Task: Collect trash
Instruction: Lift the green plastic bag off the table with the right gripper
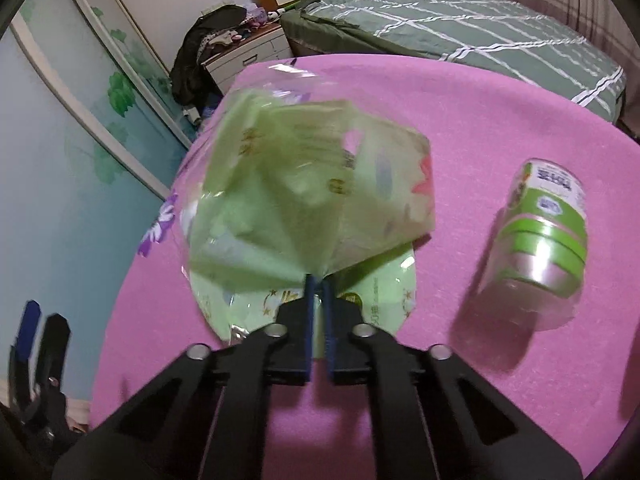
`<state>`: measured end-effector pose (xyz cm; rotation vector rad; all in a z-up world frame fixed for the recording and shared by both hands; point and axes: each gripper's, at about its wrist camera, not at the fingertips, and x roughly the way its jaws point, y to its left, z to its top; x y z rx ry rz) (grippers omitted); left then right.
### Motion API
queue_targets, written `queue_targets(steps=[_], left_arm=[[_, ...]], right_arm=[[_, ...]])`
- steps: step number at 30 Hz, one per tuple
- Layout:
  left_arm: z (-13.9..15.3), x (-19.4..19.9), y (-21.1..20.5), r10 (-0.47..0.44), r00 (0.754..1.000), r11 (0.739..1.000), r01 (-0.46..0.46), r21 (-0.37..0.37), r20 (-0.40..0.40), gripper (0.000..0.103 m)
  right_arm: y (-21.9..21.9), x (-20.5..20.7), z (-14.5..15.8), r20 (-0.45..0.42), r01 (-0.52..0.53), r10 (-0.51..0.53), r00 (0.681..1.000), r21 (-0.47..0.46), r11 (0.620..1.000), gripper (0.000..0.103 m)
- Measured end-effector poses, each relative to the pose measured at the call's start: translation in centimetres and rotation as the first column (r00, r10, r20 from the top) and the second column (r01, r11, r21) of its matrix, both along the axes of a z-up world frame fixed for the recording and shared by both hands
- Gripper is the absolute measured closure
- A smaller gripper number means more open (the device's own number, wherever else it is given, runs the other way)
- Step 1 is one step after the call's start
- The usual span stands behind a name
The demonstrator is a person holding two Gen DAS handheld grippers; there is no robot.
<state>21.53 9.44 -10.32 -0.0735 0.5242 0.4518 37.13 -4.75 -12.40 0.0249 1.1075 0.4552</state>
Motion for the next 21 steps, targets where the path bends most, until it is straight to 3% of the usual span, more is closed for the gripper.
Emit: queue_targets(steps=[6, 16, 21], left_arm=[[0.0, 0.1, 0.0, -0.002, 1.000, 1.000, 0.002, 0.001, -0.001, 0.005], [0.2, 0.3, -0.1, -0.007, 1.000, 1.000, 0.007, 0.010, -0.002, 0.005], [0.2, 0.2, -0.2, -0.008, 1.000, 1.000, 0.008, 0.014, 0.000, 0.005]], right_arm=[[-1.3, -1.1, 1.0, 0.028, 0.017, -0.017, 0.999, 0.021, 1.000, 0.103], [-4.6, -5.8, 5.7, 0.113, -0.028, 0.017, 0.993, 0.101, 0.994, 0.103], [-8.5, -8.9, 8.0, 0.158, -0.019, -0.005, 0.987, 0.153, 0.988, 0.103]])
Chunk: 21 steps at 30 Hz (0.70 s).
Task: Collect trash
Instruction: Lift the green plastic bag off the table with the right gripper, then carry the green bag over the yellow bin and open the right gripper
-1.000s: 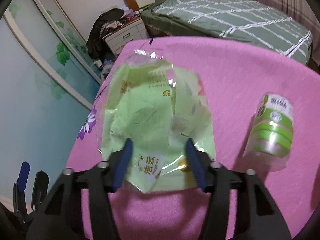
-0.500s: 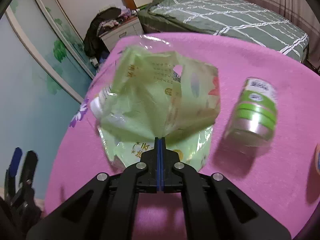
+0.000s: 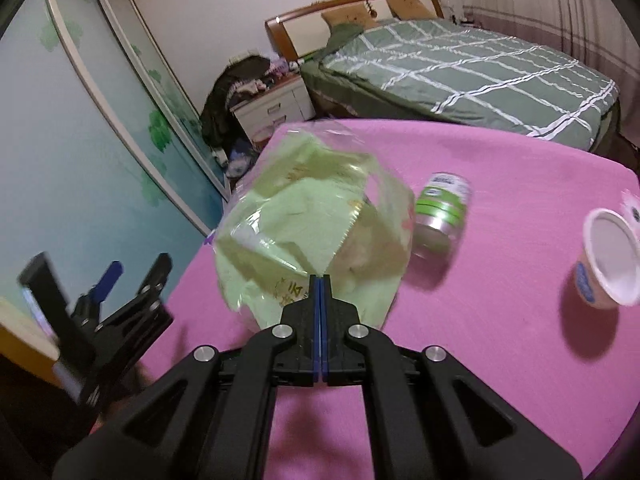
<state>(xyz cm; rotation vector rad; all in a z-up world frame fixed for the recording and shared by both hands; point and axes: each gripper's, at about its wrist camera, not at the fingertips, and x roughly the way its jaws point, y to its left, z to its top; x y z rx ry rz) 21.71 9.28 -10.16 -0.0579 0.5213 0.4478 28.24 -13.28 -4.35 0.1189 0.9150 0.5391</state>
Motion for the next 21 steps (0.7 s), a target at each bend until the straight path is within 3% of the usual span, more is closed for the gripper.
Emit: queue_targets(steps=[14, 21], left_arm=[[0.2, -0.2, -0.5, -0.004, 1.000, 0.999, 0.003, 0.032, 0.011, 0.005], [0.3, -0.3, -0.6, -0.004, 1.000, 0.999, 0.004, 0.036, 0.012, 0.005]], right_arm=[[-10.4, -7.5, 3.2, 0.095, 0.169, -0.170, 0.981, 0.019, 0.985, 0.103], [-17.9, -11.8, 3.9, 0.131, 0.334, -0.332, 0.934, 0.009, 0.943, 0.103]])
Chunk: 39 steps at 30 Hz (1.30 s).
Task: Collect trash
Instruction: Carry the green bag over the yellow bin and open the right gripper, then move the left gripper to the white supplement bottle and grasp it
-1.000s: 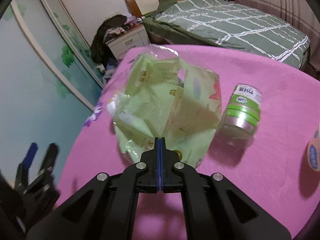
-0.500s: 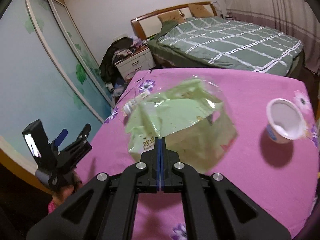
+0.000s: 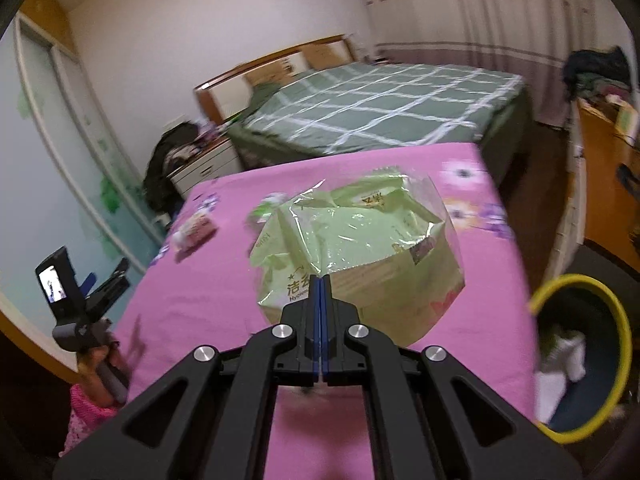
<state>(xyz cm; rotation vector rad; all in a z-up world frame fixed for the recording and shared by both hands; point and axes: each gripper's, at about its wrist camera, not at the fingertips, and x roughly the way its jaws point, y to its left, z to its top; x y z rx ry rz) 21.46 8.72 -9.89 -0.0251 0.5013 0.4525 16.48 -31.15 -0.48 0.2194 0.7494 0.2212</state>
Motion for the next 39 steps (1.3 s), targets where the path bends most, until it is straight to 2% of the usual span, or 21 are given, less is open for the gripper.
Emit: queue_targets(steps=[4, 8, 12, 19, 20, 22, 25, 31, 34, 37, 39], left_arm=[[0.1, -0.1, -0.1, 0.000, 1.000, 1.000, 0.000, 0.006, 0.002, 0.005], [0.2, -0.1, -0.2, -0.002, 1.000, 1.000, 0.002, 0.019, 0.006, 0.005], [0.3, -0.2, -0.3, -0.003, 1.000, 1.000, 0.003, 0.030, 0.008, 0.005], [0.4, -0.2, -0.4, -0.002, 1.000, 1.000, 0.001, 0.027, 0.005, 0.005], [0.4, -0.2, -0.4, -0.001, 1.000, 1.000, 0.001, 0.027, 0.005, 0.005], [0.3, -0.2, -0.4, -0.002, 1.000, 1.000, 0.002, 0.027, 0.004, 0.005], [0.4, -0.2, -0.3, -0.002, 1.000, 1.000, 0.002, 0.026, 0.003, 0.005], [0.2, -0.1, -0.4, -0.003, 1.000, 1.000, 0.003, 0.029, 0.000, 0.005], [0.2, 0.0, -0.5, -0.011, 1.000, 0.999, 0.011, 0.031, -0.007, 0.005], [0.0, 0.3, -1.0, -0.039, 0.999, 0.999, 0.039, 0.033, -0.026, 0.005], [-0.2, 0.8, -1.3, -0.069, 0.996, 0.997, 0.071, 0.025, -0.050, 0.005]], right_arm=[[-3.9, -1.8, 0.1, 0.008, 0.098, -0.098, 0.995, -0.010, 0.995, 0.103], [-8.9, -3.4, -0.7, 0.000, 0.215, -0.215, 0.977, -0.021, 0.976, 0.103], [-12.8, -4.5, -1.9, -0.028, 0.313, -0.314, 0.949, -0.041, 0.949, 0.103], [-19.1, -4.8, -5.8, -0.124, 0.456, -0.464, 0.877, -0.085, 0.886, 0.102], [-19.5, -4.5, -6.2, -0.138, 0.463, -0.472, 0.871, -0.090, 0.882, 0.100], [-20.9, -4.2, -7.3, -0.171, 0.494, -0.502, 0.848, -0.091, 0.865, 0.087], [-21.7, -4.3, -8.3, -0.185, 0.517, -0.524, 0.832, -0.087, 0.852, 0.084], [-20.1, -3.3, -7.9, -0.151, 0.495, -0.499, 0.854, -0.064, 0.867, 0.083], [-17.5, -1.5, -7.1, -0.122, 0.446, -0.448, 0.885, -0.052, 0.894, 0.079], [-14.2, 1.4, -6.8, -0.107, 0.365, -0.366, 0.925, -0.027, 0.931, 0.078], [-12.7, 2.8, -6.7, -0.100, 0.330, -0.330, 0.939, -0.018, 0.944, 0.078]])
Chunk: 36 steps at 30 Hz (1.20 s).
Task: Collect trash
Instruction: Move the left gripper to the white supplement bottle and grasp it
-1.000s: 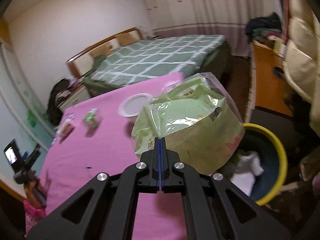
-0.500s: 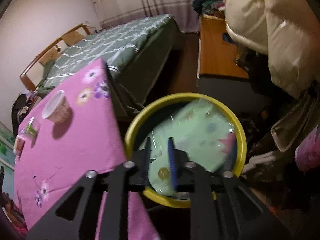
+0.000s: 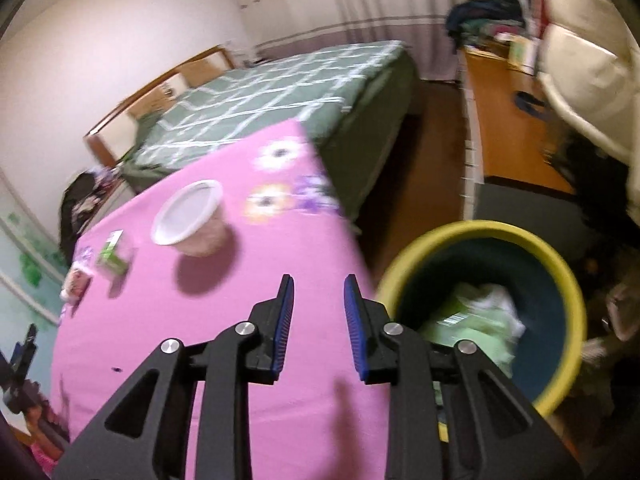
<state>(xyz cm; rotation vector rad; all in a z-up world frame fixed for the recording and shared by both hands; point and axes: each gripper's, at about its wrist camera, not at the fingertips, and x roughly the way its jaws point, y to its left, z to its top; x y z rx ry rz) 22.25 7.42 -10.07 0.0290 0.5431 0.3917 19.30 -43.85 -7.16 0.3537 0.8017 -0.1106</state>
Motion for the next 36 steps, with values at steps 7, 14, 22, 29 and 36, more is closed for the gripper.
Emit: queue_targets(steps=[7, 14, 22, 29, 36], left_arm=[[0.2, 3.5, -1.6, -0.104, 0.990, 0.995, 0.102, -0.020, -0.099, 0.005], [0.6, 9.0, -3.2, -0.175, 0.975, 0.984, 0.171, -0.042, -0.139, 0.005], [-1.6, 14.4, -3.2, -0.102, 0.965, 0.988, 0.069, -0.138, -0.242, 0.005], [-2.5, 15.9, -3.9, 0.014, 0.964, 0.971, -0.076, -0.226, -0.266, 0.005], [-3.1, 17.2, -4.4, 0.123, 0.953, 0.944, -0.199, -0.263, -0.278, 0.005]], right_arm=[[5.3, 4.3, -0.4, 0.050, -0.130, 0.129, 0.990, 0.018, 0.991, 0.077], [7.8, 5.6, -2.0, 0.016, -0.188, 0.188, 0.982, 0.007, 0.982, 0.069], [7.7, 6.0, -3.3, -0.015, -0.198, 0.198, 0.980, 0.030, 0.980, 0.065], [7.8, 6.0, -3.7, -0.028, -0.212, 0.213, 0.977, 0.042, 0.976, 0.064], [7.7, 5.8, -3.7, -0.028, -0.216, 0.217, 0.976, 0.046, 0.975, 0.064]])
